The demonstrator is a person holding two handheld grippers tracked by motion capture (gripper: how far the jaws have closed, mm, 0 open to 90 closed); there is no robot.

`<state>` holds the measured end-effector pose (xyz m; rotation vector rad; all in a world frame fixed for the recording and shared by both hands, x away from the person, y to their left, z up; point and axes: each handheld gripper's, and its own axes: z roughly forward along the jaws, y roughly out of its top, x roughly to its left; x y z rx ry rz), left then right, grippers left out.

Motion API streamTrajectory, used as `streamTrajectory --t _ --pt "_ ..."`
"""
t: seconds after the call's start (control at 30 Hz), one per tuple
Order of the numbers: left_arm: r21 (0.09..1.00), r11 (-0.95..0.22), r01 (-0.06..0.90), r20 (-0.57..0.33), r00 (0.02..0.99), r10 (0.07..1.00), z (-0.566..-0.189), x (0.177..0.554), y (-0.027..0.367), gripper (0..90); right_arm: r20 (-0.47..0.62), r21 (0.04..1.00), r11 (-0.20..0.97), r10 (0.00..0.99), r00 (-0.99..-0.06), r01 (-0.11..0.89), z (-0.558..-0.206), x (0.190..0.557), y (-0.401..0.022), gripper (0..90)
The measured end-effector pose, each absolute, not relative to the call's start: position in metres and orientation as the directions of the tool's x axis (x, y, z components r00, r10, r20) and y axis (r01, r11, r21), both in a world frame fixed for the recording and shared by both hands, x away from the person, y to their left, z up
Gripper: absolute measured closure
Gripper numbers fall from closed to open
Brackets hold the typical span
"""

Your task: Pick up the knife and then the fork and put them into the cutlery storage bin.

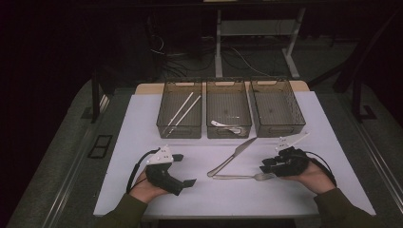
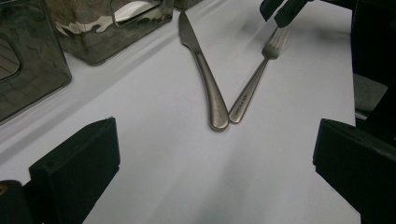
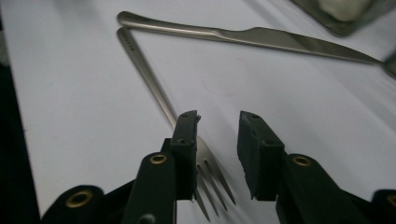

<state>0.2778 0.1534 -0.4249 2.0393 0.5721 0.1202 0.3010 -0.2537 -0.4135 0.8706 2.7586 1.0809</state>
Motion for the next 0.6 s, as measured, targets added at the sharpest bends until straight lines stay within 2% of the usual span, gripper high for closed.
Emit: streamTrajectory --t 0.07,0.27,0.6 --pt "0.842 -0.414 0.347 -0.147 0.885 0.443 -0.425 0.278 0.153 0.0 0.141 0.639 0.611 0.504 -0.852 0.468 -0.412 0.303 -0.247 62.5" --pt "0.845 -0.408 0.347 -0.149 0.884 0.443 -0.425 0.278 0.152 0.0 0.099 0.595 0.72 0.375 -0.922 0.357 -0.412 0.305 -0.223 64.0" --pt "0.845 -0.406 0.348 -0.151 0.883 0.443 -0.426 0.278 0.152 0.0 0.031 0.473 0.848 0.254 -0.967 0.238 -0.422 0.31 -0.19 72.5"
